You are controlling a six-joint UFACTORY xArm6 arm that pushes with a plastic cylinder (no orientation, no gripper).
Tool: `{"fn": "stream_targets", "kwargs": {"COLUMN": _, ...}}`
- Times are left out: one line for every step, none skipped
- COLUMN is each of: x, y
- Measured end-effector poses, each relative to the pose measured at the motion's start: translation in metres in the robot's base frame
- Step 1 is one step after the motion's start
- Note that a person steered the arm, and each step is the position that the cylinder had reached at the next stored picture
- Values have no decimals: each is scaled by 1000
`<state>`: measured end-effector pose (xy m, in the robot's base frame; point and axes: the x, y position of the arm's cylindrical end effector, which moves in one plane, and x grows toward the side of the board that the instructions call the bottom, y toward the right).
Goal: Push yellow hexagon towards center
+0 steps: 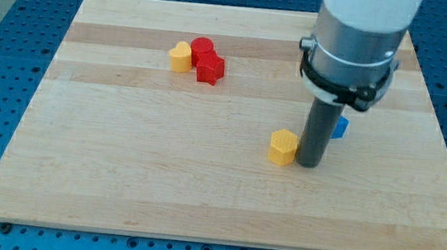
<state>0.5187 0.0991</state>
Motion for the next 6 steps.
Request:
{"fn": "stream_targets", "kwargs": {"x": 5, "y": -45}}
{"fn": "stream_targets", "kwargs": {"x": -1, "y": -108}}
{"fn": "stream_targets", "kwargs": {"x": -11, "y": -114}}
{"fn": "stream_targets", "kwargs": {"x": 33, "y": -82}}
{"fn": "stream_targets", "kwargs": {"x": 20, "y": -32}}
{"fn": "stream_targets", "kwargs": {"x": -24, "y": -36}}
